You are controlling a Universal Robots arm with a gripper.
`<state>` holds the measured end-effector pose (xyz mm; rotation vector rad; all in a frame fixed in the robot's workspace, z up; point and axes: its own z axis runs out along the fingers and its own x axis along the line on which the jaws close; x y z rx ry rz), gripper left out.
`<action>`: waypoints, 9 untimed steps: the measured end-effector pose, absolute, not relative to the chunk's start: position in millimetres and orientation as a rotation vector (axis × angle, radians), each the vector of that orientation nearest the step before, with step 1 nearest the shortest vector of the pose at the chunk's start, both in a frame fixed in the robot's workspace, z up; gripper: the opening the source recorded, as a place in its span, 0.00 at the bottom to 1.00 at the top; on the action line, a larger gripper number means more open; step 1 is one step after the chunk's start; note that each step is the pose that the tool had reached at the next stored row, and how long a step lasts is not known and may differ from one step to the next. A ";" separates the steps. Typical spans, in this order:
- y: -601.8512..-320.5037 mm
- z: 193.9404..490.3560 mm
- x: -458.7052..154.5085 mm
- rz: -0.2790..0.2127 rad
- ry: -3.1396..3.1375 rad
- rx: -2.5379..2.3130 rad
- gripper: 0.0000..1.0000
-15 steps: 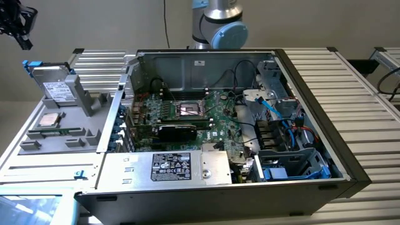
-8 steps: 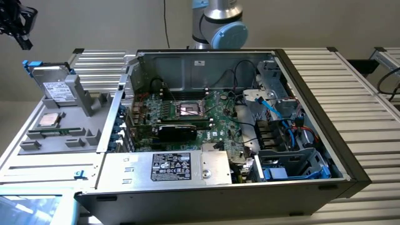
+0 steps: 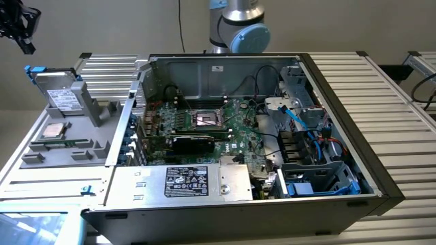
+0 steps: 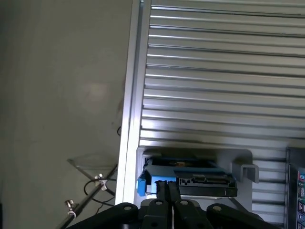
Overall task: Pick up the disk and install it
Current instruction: 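Pick up the disk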
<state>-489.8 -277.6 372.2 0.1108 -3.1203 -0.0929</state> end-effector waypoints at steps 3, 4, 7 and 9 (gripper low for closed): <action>-277.6 372.1 -489.8 -0.092 -3.115 0.194 0.12; -277.6 372.0 -489.8 -0.092 -3.112 0.222 0.12; -277.6 371.9 -489.8 -0.091 -3.103 0.307 0.12; -277.6 371.9 -489.8 -0.090 -3.097 0.361 0.12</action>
